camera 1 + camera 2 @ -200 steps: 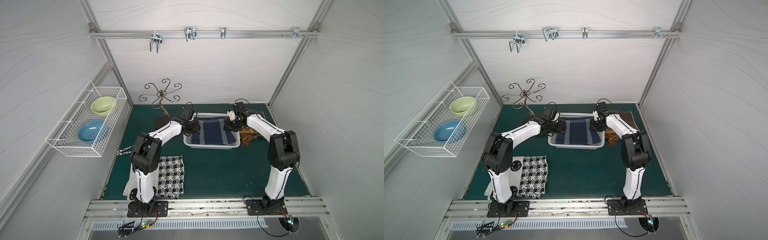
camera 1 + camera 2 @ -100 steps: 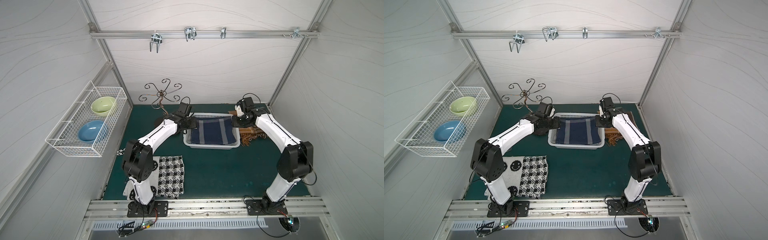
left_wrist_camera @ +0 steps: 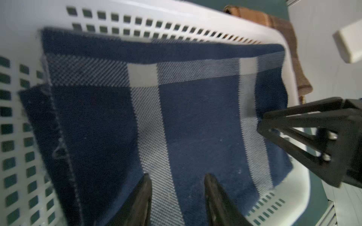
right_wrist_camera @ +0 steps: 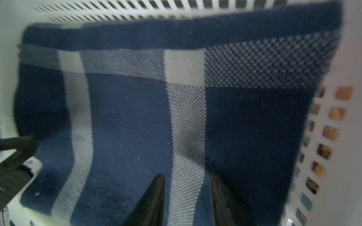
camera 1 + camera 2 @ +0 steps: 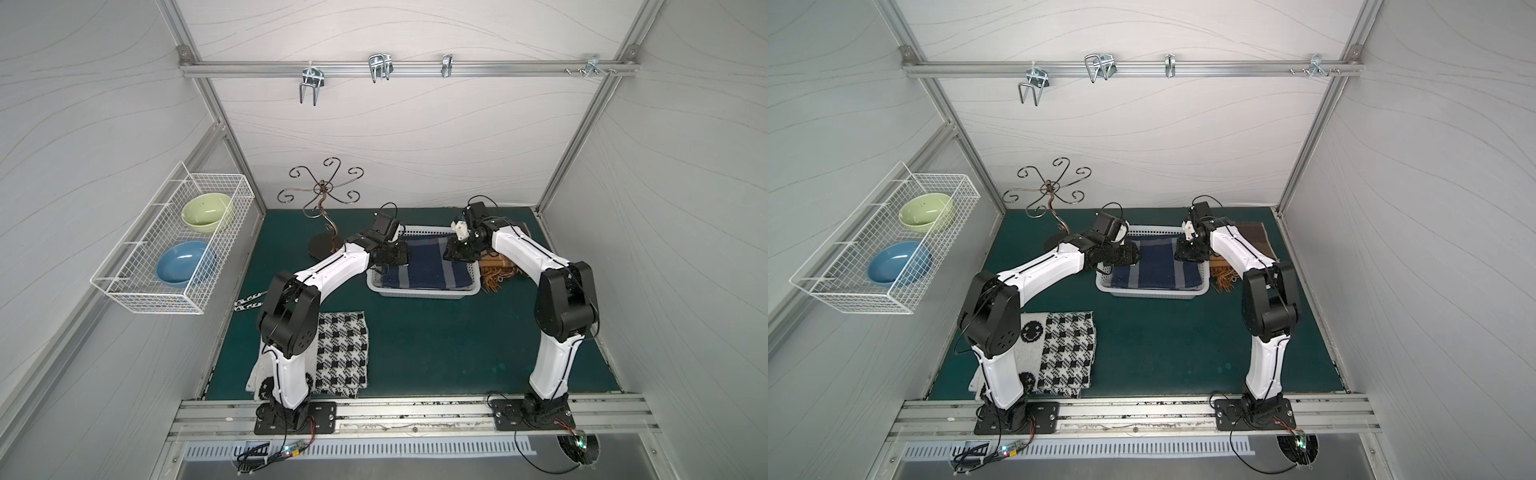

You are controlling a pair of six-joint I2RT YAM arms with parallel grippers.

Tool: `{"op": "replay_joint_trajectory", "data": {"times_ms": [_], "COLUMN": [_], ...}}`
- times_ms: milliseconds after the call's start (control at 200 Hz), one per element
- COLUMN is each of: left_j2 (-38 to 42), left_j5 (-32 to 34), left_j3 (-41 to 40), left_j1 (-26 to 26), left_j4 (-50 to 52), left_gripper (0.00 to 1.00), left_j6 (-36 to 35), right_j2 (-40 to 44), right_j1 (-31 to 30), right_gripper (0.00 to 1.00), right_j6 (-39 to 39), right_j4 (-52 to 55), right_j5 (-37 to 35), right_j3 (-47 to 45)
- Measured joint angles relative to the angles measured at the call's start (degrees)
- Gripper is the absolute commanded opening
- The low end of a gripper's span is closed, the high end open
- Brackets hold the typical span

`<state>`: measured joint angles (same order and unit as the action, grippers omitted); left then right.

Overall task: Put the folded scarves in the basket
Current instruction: Place the scarf in the basket, then move the scarf to the center of the board.

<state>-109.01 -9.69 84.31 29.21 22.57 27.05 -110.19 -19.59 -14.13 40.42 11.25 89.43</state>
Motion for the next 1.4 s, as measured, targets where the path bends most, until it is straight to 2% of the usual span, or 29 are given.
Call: {"op": "replay_joint_trajectory", "data": {"times_ms": [330,440,575,665,760,810,905,1041,1131,1266,1401], "left_j2": [0.8,5.0,15.0,23.0,29.2,31.3,35.3,41.6,45.2,46.5,47.3], "left_j5": [0.4,1.1,1.1,0.9,0.9,0.9,1.0,1.4,2.3,4.2,5.4], "left_j3": [-1.9,-2.0,-4.8,-9.8,-16.0,-19.3,-26.1,-34.6,-37.8,-38.3,-39.5], "left_j1": [-0.9,-0.4,0.1,0.2,0.2,0.2,0.3,0.3,0.3,0.2,0.0], "left_j4": [2.2,4.5,5.0,5.0,5.1,5.5,6.5,7.7,8.2,9.4,9.7], "left_gripper": [0.47,0.47,0.48,0.48,0.47,0.47,0.47,0.47,0.46,0.46,0.46], "left_j6": [0.0,0.0,0.2,0.6,1.3,1.6,2.5,4.6,5.6,6.0,6.1], "right_j2": [1.8,6.9,17.9,27.7,36.7,39.6,42.6,41.7,38.2,29.2,19.6], "right_j1": [0.5,0.0,-2.0,-6.4,-13.8,-18.0,-26.8,-37.2,-41.9,-45.5,-47.5], "right_gripper": [0.44,0.47,0.53,0.57,0.67,0.71,0.71,0.75,0.75,0.76,0.76], "right_j6": [0.0,-0.2,-1.1,-2.8,-6.1,-7.8,-12.7,-19.3,-23.5,-28.0,-30.1], "right_j4": [0.0,0.6,1.0,0.7,0.2,-0.4,-2.8,-8.4,-14.6,-24.3,-30.3], "right_j5": [-0.9,-1.4,-2.0,-2.2,-1.9,-1.8,-2.2,-2.5,-3.0,-2.9,-3.0], "right_j3": [-0.7,-2.0,-5.6,-11.1,-18.4,-22.3,-29.9,-38.0,-40.8,-41.6,-38.4]}}
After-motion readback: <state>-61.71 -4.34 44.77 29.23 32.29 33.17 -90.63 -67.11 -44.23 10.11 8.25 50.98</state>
